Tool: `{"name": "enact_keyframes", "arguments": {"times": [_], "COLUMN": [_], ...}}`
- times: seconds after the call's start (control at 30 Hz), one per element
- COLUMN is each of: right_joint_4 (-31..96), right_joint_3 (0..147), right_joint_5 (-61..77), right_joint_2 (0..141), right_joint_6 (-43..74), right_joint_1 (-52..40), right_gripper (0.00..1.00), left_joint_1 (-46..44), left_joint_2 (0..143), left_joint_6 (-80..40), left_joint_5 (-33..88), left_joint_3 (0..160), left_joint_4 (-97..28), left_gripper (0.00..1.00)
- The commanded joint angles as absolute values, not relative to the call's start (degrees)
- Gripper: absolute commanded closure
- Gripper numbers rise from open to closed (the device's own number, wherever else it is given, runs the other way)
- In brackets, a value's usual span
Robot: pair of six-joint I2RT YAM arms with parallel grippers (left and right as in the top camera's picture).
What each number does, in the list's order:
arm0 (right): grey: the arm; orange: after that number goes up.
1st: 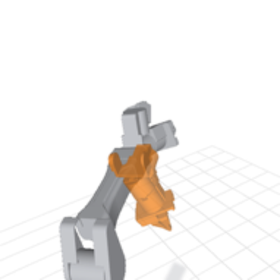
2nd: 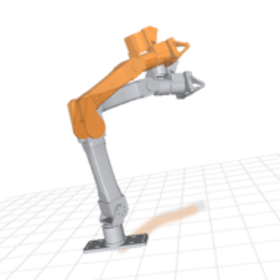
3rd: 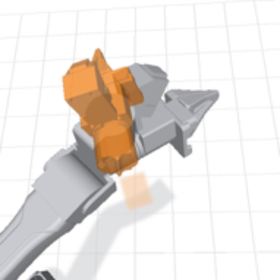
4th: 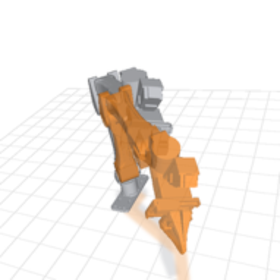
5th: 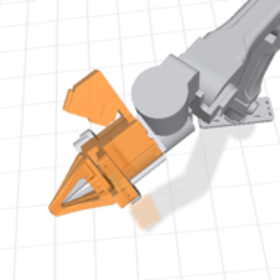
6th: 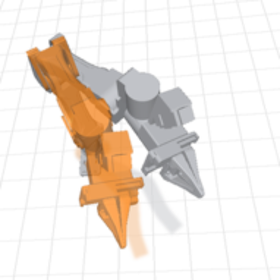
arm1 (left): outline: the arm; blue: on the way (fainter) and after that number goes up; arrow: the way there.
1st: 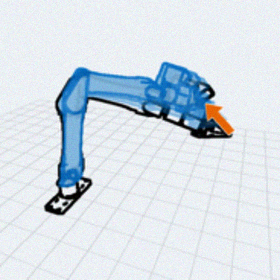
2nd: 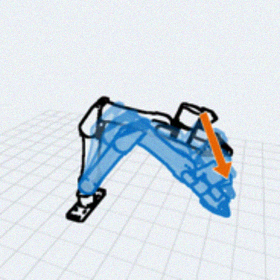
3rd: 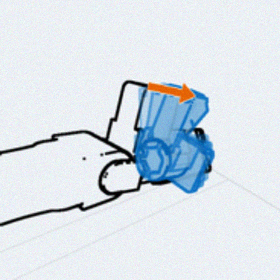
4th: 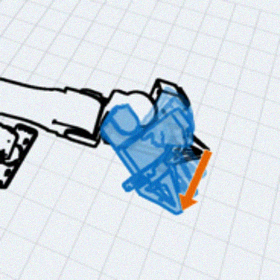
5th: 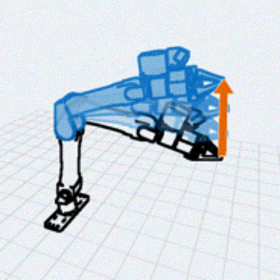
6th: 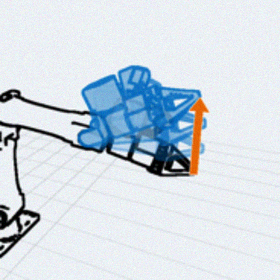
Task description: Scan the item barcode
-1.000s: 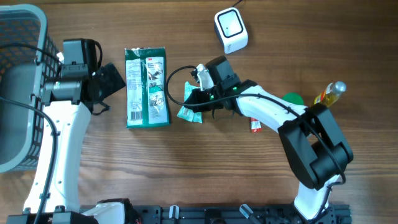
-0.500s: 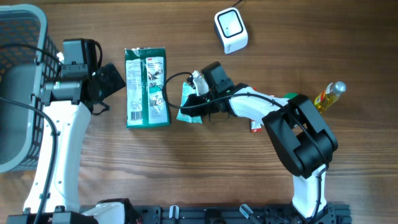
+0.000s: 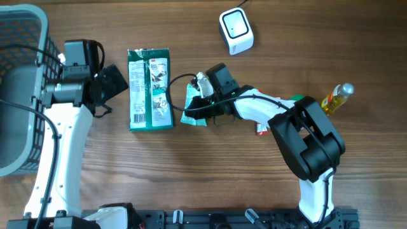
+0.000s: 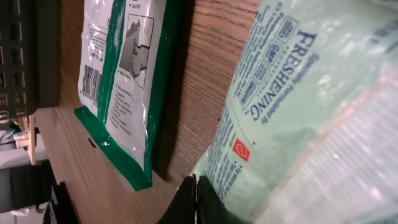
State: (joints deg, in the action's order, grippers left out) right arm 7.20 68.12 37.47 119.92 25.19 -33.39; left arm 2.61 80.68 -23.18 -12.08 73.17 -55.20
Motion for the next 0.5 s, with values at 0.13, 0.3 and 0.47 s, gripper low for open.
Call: {"name": "enact_keyframes", "arguments": {"times": [0.13, 0.3, 0.47], "right_joint_4": [7.99, 7.88, 7.33], "right_joint_3": [69.28, 71.96, 72.10], "right_joint_5": [43.22, 44.99, 38.26], "right_joint_2": [122.17, 116.97, 112.92], "right_joint_6": [25.17, 26.96, 25.02], "right_joint_1": [-32.45, -31.00, -29.91], "right_gripper": [0.96, 0.96, 0.95], "left_joint_1": [2.35, 2.35, 2.35], "left_joint_2": [80.79, 80.79, 80.79], "left_joint_6": [-22.70, -22.72, -22.72], "left_joint_5": [-11.99, -11.99, -11.99], "left_joint_3": [73.17, 73.17, 73.17], "left_joint_4": [-55.07, -55.07, -55.07], "left_gripper": [0.00, 0.00, 0.00]}}
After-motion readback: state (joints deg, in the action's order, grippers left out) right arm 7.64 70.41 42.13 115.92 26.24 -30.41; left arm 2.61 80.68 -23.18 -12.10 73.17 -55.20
